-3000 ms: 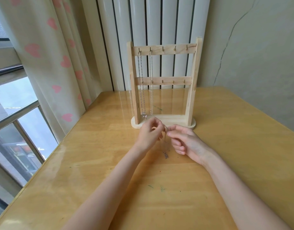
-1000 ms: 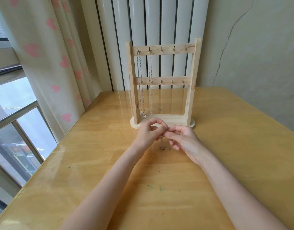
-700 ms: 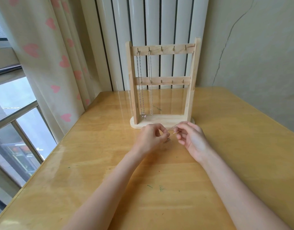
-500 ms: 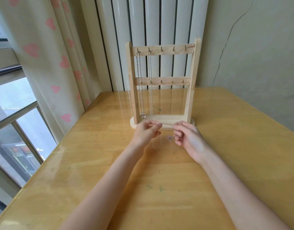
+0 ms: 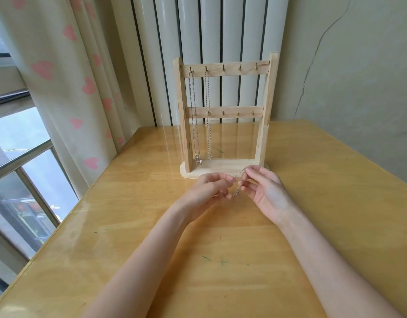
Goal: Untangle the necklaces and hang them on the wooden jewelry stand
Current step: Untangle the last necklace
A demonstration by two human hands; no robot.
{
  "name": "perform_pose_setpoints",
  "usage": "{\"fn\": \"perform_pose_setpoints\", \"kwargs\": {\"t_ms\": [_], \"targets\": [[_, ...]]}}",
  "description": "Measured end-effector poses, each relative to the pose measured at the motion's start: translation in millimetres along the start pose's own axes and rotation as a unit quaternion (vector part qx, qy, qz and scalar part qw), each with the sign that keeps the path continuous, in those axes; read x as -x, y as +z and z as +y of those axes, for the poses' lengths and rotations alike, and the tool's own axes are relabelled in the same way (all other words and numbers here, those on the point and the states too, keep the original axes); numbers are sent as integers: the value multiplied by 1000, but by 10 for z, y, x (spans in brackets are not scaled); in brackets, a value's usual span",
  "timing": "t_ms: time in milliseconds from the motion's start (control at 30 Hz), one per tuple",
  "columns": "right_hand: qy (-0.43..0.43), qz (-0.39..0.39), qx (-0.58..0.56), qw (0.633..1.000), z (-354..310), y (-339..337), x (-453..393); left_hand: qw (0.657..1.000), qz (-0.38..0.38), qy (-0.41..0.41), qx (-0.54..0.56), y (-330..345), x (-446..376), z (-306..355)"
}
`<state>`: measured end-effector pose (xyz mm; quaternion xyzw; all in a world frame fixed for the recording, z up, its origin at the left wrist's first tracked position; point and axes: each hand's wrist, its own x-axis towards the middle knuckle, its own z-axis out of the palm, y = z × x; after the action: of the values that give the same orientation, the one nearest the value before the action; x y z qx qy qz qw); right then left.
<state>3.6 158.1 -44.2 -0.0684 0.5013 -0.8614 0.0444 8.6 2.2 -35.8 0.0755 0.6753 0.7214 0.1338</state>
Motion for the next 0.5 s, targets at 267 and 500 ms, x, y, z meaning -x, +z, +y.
{"fn": "perform_pose_setpoints", "kwargs": {"t_ms": [267,500], "targets": [[-29,22,-6,999,-15,32,13,996,-58,2,-63,-5,9,-54],[-42,14,15,999,2,30,10,996,-52,5,-66,4,13,-44]]}}
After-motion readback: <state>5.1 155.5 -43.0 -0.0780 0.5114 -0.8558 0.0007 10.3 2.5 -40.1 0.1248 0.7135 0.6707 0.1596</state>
